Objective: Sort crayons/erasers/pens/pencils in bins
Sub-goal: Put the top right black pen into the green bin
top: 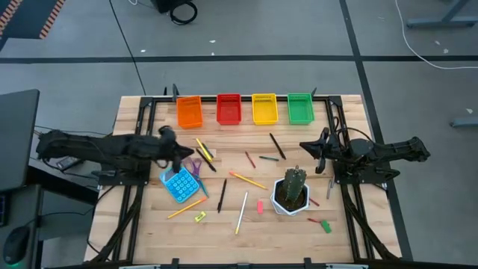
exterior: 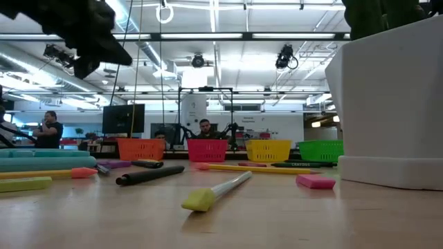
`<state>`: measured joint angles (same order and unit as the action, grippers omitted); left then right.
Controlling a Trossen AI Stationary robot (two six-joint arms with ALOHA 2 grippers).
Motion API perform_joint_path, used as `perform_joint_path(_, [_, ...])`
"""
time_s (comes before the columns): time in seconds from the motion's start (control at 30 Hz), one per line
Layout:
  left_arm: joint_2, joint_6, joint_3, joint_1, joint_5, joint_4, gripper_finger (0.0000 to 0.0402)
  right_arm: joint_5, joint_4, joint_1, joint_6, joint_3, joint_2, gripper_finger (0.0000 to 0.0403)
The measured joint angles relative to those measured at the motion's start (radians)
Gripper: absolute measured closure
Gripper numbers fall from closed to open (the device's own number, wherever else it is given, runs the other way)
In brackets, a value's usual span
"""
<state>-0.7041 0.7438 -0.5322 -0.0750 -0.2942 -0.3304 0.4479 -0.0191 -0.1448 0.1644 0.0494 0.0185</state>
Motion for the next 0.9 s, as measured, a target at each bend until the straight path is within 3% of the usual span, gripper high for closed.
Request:
perform_joint_path(0.1, [-0.145,0.180,-0.063,0.000,0.001,0.020,0.0374,0.000,0.000,0.000,0.001,0.000,0.000,0.0397])
perform_joint_path(0.2, [-0.251,0.244,-0.124,0.000,0.000,0.083,0.0376,0.000,-0.001,0.000,0.016,0.000,0.000,0.0397])
perform_joint_path(0.5, [-0.462,0.269,-0.286,0.000,-0.001,0.386,0.0366,-0.001,0.015,0.000,0.072,0.000,0.000,0.0397])
perform_joint_path(0.63, [-0.528,0.198,-0.352,0.002,-0.004,0.392,0.0369,-0.002,0.043,0.000,0.154,0.000,0.000,0.0397])
perform_joint_path(0.9, [-0.623,0.242,-0.429,0.009,0.006,0.392,0.0373,-0.003,0.223,0.000,0.307,0.000,0.000,0.0397])
